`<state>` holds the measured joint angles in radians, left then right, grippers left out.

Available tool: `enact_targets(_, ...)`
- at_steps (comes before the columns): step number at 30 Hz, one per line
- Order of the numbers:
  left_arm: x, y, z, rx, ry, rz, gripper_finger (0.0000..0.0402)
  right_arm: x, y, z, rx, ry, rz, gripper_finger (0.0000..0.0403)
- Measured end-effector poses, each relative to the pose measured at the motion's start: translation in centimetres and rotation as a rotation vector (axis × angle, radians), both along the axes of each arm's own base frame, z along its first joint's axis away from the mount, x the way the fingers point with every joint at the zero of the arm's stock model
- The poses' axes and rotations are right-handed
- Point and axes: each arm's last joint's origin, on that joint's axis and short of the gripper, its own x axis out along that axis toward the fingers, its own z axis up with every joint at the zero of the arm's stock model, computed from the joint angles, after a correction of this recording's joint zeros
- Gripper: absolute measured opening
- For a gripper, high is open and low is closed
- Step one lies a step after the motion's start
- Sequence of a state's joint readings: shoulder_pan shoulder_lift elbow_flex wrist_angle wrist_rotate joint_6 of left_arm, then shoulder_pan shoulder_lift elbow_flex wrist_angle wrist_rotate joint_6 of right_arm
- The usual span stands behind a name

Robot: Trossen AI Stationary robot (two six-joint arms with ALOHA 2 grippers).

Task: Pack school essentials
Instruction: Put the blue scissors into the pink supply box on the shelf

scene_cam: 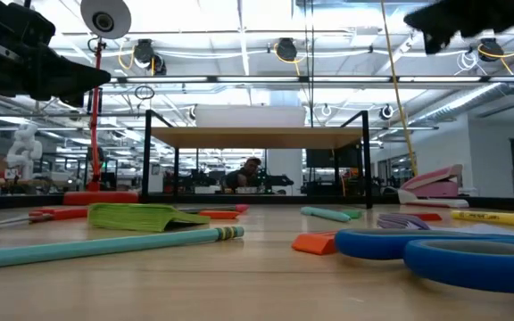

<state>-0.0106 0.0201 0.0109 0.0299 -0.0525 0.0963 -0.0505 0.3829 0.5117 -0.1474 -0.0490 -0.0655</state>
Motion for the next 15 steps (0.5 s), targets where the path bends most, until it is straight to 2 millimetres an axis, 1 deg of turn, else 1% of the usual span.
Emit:
enact_targets(5,0.0,0.0,0.0,0.0,0.0,0.0,0.0033,0.8,0.0,4.7,0.059,0.097,-0.008,0.0)
enact_targets(9,0.0,0.0,0.0,0.0,0.0,0.0,0.0033,1.7,-0.1,7.8,0.071,0.193,-0.012,0.0)
enact_targets(15,0.0,0.0,0.0,0.0,0.0,-0.001,0.0033,3.3,-0.2,11.4,0.075,0.288,-0.015,0.0)
